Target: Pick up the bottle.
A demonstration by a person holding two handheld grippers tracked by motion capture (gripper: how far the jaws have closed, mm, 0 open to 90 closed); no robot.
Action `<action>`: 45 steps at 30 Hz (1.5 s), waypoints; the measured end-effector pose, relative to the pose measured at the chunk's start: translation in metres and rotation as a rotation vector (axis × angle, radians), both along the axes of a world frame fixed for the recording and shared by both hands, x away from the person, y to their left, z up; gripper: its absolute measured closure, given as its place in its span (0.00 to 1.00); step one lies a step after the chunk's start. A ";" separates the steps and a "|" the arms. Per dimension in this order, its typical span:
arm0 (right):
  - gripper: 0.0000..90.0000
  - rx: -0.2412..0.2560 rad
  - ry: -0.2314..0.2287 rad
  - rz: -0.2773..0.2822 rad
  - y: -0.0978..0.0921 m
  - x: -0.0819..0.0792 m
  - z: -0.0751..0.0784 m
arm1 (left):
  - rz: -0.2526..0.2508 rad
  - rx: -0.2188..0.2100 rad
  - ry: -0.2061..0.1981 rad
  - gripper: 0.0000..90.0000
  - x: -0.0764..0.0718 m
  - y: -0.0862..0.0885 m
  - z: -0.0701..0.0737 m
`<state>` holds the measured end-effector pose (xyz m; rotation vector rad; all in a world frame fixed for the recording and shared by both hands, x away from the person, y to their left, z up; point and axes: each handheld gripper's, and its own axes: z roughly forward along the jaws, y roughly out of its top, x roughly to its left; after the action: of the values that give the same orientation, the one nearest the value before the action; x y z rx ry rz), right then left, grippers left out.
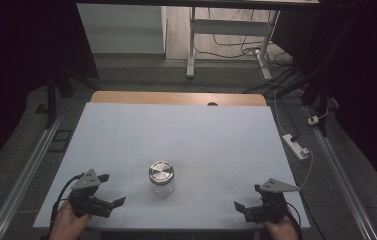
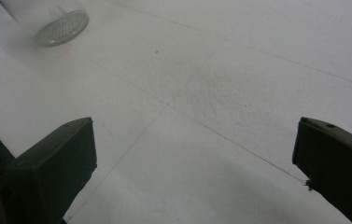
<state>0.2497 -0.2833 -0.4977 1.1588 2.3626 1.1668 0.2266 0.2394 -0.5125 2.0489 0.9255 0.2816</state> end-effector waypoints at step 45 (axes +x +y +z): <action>0.00 -0.006 0.003 0.007 0.001 0.000 0.000 | -0.249 0.055 -0.001 0.00 0.066 -0.100 -0.003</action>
<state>0.2495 -0.2826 -0.4978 1.1520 2.3724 1.1604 0.2924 0.1398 -0.5156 2.1875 0.6588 0.1749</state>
